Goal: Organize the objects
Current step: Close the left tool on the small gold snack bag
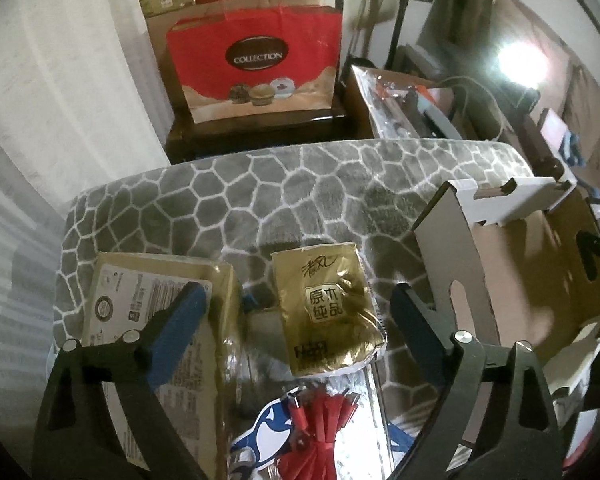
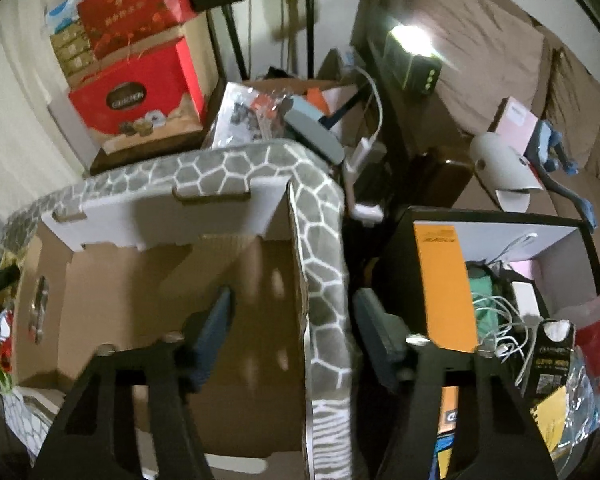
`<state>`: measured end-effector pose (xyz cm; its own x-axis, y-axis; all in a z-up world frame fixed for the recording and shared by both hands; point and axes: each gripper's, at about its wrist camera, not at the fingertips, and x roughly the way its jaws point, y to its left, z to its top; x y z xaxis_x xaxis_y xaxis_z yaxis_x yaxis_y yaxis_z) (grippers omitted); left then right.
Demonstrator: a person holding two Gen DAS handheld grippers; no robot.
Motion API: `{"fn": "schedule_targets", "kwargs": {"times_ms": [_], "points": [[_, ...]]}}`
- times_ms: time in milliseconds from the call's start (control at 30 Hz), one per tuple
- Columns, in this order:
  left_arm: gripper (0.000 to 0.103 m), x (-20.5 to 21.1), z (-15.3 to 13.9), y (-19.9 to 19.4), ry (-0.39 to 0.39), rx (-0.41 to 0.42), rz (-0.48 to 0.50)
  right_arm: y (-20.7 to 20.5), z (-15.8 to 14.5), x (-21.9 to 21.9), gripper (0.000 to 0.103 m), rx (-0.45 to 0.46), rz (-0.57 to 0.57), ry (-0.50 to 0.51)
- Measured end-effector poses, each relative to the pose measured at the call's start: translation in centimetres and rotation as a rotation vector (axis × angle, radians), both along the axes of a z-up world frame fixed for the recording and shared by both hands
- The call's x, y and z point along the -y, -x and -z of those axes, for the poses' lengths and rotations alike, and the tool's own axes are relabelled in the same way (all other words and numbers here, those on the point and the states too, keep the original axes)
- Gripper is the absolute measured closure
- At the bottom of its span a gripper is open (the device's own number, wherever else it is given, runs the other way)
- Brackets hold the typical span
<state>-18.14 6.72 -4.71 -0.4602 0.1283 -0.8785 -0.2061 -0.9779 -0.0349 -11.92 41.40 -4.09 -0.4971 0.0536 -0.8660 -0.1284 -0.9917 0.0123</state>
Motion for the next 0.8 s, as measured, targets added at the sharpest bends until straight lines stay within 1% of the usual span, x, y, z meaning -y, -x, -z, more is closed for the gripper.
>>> {"fn": "schedule_targets", "kwargs": {"times_ms": [100, 167, 200, 267, 400, 567, 667, 733, 767, 800], "points": [[0.016, -0.2, -0.1, -0.1, 0.01, 0.0, 0.008, 0.1, 0.8, 0.3, 0.059, 0.022, -0.022, -0.01], [0.016, -0.3, -0.4, -0.1, 0.009, 0.005, 0.014, 0.2, 1.6, 0.2, 0.076, 0.048, -0.03, 0.003], [0.016, -0.4, -0.5, -0.1, 0.009, 0.006, 0.017, 0.3, 1.9, 0.2, 0.079, 0.057, -0.033, 0.009], [0.016, -0.6, -0.7, -0.2, 0.015, 0.005, 0.024, 0.3, 2.3, 0.3, 0.081, 0.067, -0.04, 0.002], [0.016, -1.1, -0.8, -0.4, 0.032, 0.008, 0.029, -0.2, 2.3, 1.1, 0.086, 0.049, -0.073, -0.056], [0.016, -2.1, 0.6, 0.0, 0.095, 0.027, 0.034, -1.3, 2.4, 1.8, 0.091, 0.029, -0.136, -0.101], [0.016, -2.7, 1.0, 0.3, 0.141, 0.026, 0.037, -1.5, 2.4, 1.8, 0.093, 0.021, -0.161, -0.101], [0.016, -2.8, 1.2, 0.5, 0.139, 0.034, 0.037, -1.9, 2.3, 1.4, 0.094, 0.007, -0.174, -0.088], [0.019, -2.7, 1.2, 0.6, 0.138, 0.038, 0.035, -1.9, 2.2, 1.3, 0.094, 0.0, -0.178, -0.079], [0.026, -2.8, 1.3, 0.7, 0.153, 0.042, 0.027, -1.9, 2.2, 1.2, 0.094, -0.003, -0.177, -0.072]]}}
